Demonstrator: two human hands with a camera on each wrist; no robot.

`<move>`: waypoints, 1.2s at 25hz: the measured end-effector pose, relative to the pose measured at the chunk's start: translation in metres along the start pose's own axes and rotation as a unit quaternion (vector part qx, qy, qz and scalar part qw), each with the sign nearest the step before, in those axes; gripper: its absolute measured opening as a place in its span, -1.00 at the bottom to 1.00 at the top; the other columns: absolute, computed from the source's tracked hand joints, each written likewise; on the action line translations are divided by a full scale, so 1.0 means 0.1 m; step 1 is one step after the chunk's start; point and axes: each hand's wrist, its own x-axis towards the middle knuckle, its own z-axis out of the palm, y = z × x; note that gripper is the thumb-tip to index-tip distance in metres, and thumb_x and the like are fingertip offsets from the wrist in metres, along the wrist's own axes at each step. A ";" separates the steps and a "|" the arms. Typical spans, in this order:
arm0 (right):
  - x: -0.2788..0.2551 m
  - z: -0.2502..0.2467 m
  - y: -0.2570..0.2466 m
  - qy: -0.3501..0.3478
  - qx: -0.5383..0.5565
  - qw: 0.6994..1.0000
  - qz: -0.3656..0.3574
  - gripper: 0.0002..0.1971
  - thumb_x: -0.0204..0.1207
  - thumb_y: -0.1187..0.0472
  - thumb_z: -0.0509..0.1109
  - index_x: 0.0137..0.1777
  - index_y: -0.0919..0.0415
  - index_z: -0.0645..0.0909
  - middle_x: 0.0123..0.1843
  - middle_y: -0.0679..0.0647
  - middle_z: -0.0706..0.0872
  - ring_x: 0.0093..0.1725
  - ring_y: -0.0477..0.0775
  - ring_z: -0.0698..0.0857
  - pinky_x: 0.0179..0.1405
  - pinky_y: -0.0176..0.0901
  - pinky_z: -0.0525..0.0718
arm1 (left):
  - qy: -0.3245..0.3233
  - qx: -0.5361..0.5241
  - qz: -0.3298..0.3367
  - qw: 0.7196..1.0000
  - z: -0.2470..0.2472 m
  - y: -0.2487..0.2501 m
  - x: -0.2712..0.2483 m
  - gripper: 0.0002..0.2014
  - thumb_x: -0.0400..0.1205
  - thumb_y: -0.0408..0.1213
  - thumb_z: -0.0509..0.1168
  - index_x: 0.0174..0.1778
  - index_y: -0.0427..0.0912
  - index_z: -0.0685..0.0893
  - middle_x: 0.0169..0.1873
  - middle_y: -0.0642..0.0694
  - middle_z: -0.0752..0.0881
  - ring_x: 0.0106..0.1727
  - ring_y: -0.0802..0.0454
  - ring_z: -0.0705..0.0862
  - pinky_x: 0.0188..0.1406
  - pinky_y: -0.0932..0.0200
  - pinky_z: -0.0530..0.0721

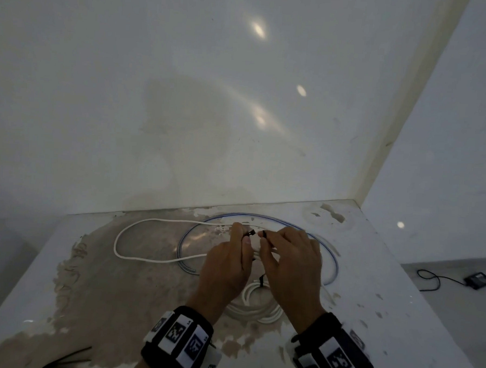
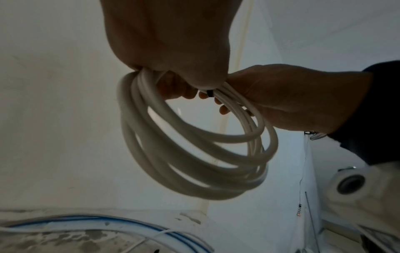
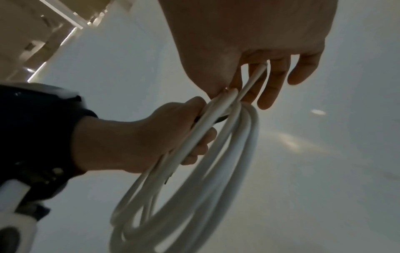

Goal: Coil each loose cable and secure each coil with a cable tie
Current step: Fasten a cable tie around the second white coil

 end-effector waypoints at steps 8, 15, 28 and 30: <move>-0.01 0.05 0.01 -0.028 0.198 0.980 0.010 -0.61 0.68 0.07 0.17 0.26 0.24 0.74 -0.14 0.09 0.81 -0.26 0.03 0.76 -0.29 0.02 0.79 | 0.025 -0.063 -0.015 0.998 0.05 0.01 -0.02 -0.78 0.74 0.04 -0.14 0.00 0.06 0.36 -0.56 0.05 0.47 -0.51 -0.06 0.51 -0.59 0.21 0.39; 0.01 -0.01 -0.03 -0.039 0.302 0.952 0.040 -0.64 0.71 0.07 0.17 0.41 0.04 0.63 -0.09 -0.03 0.67 -0.23 0.03 0.73 -0.35 0.04 0.77 | 0.038 -0.170 -0.023 0.984 -0.03 0.10 0.04 -0.70 0.74 0.07 -0.08 -0.05 -0.04 0.42 -0.49 -0.05 0.55 -0.54 0.00 0.50 -0.55 -0.18 0.52; 0.05 -0.11 -0.03 -0.077 0.333 0.937 0.064 -0.66 0.71 0.34 0.30 0.32 -0.10 0.62 -0.10 -0.09 0.67 -0.24 0.02 0.74 -0.38 -0.01 0.79 | 0.012 -0.228 -0.042 0.973 -0.03 0.07 0.04 -0.59 0.75 0.19 -0.07 0.01 -0.05 0.49 -0.38 -0.28 0.59 -0.42 -0.32 0.56 -0.45 -0.34 0.56; 0.03 -0.12 -0.04 -0.084 0.340 0.935 0.064 -0.66 0.71 0.34 0.29 0.34 -0.08 0.62 -0.08 -0.05 0.67 -0.23 0.04 0.74 -0.38 -0.03 0.80 | 0.008 -0.208 -0.043 0.977 -0.02 0.05 0.04 -0.60 0.75 0.18 -0.08 -0.03 -0.05 0.49 -0.41 -0.26 0.58 -0.44 -0.27 0.55 -0.47 -0.32 0.55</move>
